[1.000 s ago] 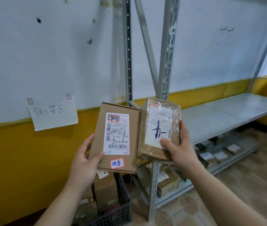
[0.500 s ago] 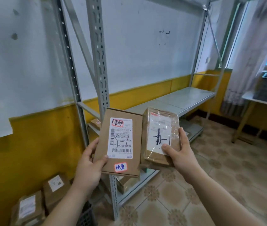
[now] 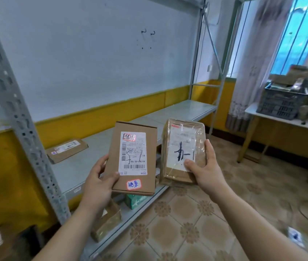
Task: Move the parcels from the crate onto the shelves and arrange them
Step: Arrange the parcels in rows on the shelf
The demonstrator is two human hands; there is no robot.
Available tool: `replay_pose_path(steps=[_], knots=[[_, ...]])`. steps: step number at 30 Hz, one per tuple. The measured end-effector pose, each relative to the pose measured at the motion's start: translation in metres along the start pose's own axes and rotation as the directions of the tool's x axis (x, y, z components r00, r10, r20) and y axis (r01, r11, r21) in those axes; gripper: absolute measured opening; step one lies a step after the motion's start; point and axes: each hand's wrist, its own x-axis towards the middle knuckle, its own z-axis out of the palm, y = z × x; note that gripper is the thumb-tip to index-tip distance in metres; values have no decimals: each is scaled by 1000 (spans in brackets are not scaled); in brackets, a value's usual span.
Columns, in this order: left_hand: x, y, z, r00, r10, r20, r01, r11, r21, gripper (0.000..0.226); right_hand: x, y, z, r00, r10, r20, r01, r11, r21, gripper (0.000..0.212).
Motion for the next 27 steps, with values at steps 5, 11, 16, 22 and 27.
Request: replay_pose_path(steps=[5,11,16,22,27], knots=[[39,-12,33,999,-29,-16,30,999,19,56,48,22,-7,999,44,10,-44,999,7,91],[116,-36,63,999,-39,-34,41,998,53,54,131,39,19,997,77,33,-76,997,-28,90],[211,-60,85,999,-40,-35,42,998,56,53,223,45,53,997,70,43,-68,997,-46,91],[307,-69,91,996,-70,-49,73,996,50,54,313,39,97,991,98,86,-90,992,-90,92],[359,-84,76,986,-112,-123,120,990,68,54,377,37,146,976,104,193,-74,985,-157,93]])
